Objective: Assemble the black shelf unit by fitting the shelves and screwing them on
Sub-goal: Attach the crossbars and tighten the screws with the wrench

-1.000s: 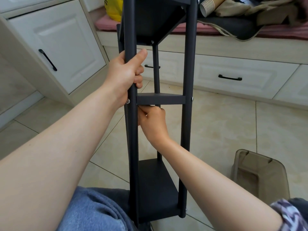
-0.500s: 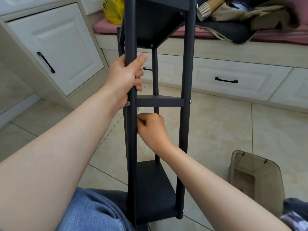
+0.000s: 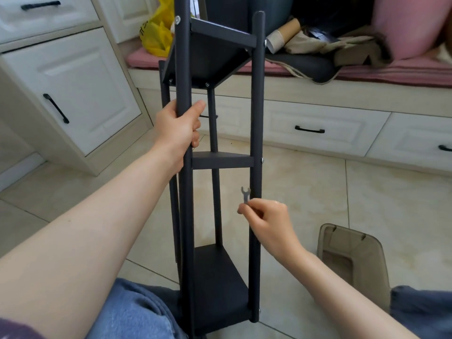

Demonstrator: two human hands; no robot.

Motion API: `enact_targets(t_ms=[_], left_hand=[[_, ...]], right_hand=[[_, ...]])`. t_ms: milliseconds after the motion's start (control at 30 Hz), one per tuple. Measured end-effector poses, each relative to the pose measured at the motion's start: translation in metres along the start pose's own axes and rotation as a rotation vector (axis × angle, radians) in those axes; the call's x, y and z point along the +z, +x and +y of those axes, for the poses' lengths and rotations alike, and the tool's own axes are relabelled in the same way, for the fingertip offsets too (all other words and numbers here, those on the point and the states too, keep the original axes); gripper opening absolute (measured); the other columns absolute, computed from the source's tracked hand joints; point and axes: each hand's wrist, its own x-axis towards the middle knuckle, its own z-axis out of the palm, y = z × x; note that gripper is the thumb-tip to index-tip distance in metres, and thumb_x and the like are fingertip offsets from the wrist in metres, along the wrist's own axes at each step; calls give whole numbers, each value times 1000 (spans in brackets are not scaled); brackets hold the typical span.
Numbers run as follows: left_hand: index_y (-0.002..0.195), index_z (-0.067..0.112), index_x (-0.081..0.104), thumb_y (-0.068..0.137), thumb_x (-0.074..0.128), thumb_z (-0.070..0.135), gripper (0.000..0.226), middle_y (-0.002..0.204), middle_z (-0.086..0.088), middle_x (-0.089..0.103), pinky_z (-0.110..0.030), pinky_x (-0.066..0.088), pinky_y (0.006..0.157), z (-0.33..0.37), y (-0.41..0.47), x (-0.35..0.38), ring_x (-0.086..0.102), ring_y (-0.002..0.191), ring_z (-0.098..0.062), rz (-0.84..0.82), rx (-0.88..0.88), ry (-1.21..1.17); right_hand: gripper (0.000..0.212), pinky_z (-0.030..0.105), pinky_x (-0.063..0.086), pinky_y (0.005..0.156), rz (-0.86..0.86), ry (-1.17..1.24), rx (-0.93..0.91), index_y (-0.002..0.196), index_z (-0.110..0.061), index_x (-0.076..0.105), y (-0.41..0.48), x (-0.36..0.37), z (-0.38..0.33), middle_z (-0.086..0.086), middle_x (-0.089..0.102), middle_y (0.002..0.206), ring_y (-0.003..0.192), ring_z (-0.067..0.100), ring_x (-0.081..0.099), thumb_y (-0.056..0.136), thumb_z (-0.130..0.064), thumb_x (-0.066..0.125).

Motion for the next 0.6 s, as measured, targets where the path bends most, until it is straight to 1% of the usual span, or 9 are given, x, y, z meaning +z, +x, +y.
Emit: enact_targets(t_ms=[67,133,233,300,367,467,500,567,600], left_hand=[[98,22,61,96,69,31,12,57,9,43,-23,40,45,0,-2,4,38,47,-9,42,5,7],[96,22,61,96,69,30,11,55,10,43,-23,40,44,0,-3,9,39,46,-8,64,7,5],[92,22,60,96,68,29,12,51,12,43,-22,39,43,2,-6,14,39,44,-7,82,5,-10],[92,22,59,97,68,30,12,52,13,44,-21,39,44,2,-7,18,39,44,-6,85,1,-10],[93,23,59,97,67,31,13,52,13,45,-20,39,44,3,-10,20,40,44,-6,80,-6,-16],[92,22,57,97,67,32,15,51,14,43,-20,37,43,3,-13,25,38,43,-5,76,-5,-27],[91,22,56,97,67,32,16,50,14,43,-20,37,43,2,-14,25,37,43,-5,79,-2,-27],[91,23,57,97,67,33,15,49,14,43,-20,37,42,2,-16,26,38,42,-5,81,10,-21],[91,24,57,97,67,34,15,49,14,44,-20,38,42,2,-17,26,39,42,-5,83,12,-15]], right_hand=[[30,17,29,52,36,-2,0,67,-9,68,-6,-16,6,-9,46,47,48,7,40,95,-18,63],[28,20,28,51,78,-14,-11,70,-6,71,-13,-30,11,-1,50,50,49,8,39,95,-17,64],[25,25,31,51,182,19,25,72,-12,72,-22,-49,21,2,53,53,50,7,41,95,-15,63],[26,27,36,53,213,19,137,72,-13,70,-24,-60,35,1,56,57,53,6,46,96,-17,60],[27,26,38,54,195,-19,293,73,-14,70,-26,-72,56,-2,59,58,55,8,51,97,-19,58],[26,27,39,57,123,-182,542,78,-10,73,-38,-90,104,0,62,61,59,13,56,97,-19,59],[27,28,39,59,89,-254,611,75,-8,72,-45,-94,121,2,62,61,62,16,56,97,-18,58],[35,30,37,60,48,-356,716,63,-8,61,-58,-102,153,6,57,59,66,24,56,96,-16,57],[37,31,38,61,30,-391,762,61,-7,58,-64,-105,165,9,59,60,68,26,58,96,-17,57]])
